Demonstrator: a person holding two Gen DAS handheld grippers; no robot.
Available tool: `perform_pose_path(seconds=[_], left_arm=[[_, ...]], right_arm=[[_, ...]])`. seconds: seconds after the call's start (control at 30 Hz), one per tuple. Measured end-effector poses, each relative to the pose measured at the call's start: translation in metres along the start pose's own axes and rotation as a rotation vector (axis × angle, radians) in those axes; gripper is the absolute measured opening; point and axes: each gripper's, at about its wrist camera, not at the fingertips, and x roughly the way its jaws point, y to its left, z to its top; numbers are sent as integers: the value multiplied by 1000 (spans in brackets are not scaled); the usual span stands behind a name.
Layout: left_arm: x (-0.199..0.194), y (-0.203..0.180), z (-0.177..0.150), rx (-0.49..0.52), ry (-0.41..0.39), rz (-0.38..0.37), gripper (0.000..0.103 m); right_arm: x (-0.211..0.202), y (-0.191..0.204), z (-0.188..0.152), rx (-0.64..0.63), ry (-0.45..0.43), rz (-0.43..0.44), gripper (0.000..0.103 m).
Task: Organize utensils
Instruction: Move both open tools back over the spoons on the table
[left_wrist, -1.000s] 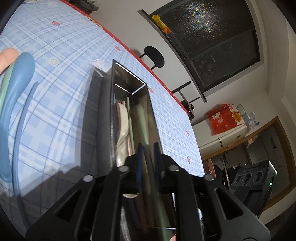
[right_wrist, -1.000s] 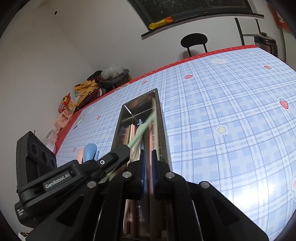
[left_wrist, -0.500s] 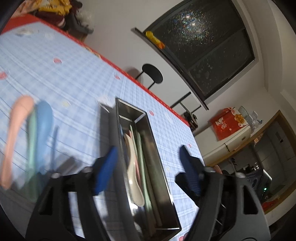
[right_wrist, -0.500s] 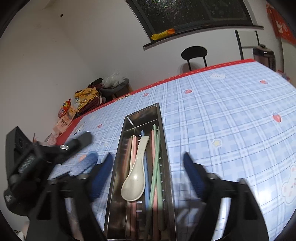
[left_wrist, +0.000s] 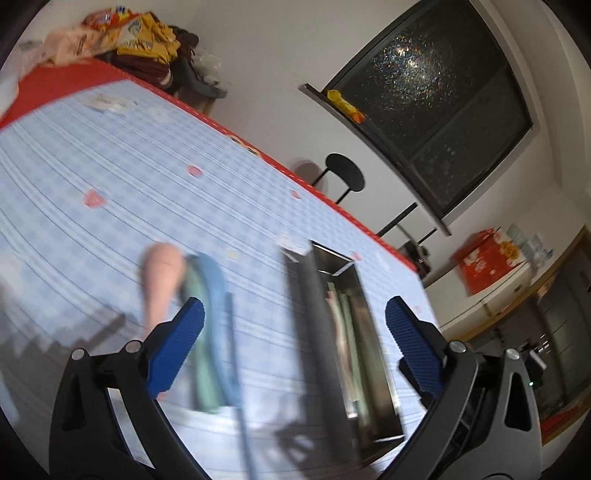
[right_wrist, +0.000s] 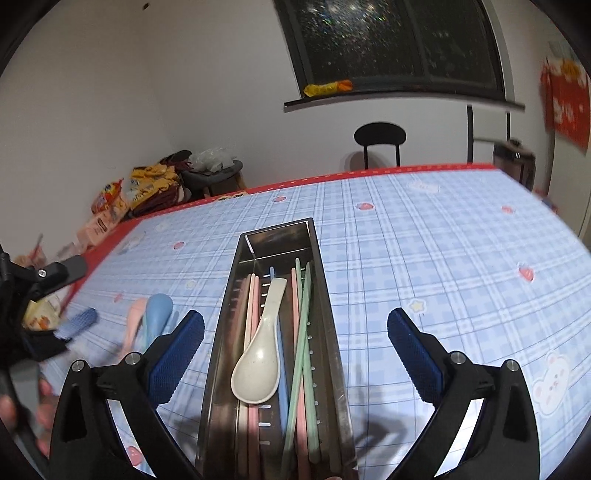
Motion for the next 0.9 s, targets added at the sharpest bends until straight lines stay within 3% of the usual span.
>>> perform_pose_path(seconds=[0.17,0.4,0.73,0.8,0.9], left_arm=[[-20,24,12,108,-4,76,97],[-39,57,21,251,-17,154,97],[-46,72,24,412,14,187,97],[-45,74,23,436,12,204,97],[-46,81,27,430,9,189,97]], right_arm=[[-11,24,0,-91,-31,-79,97],[-15,54,-5,-112,-17,-95,97],[-13,107,-9,-144,1,-9,96],[-10,117,-13,-158,20,24,91],[-1,133,-19,-180,72,52,69]])
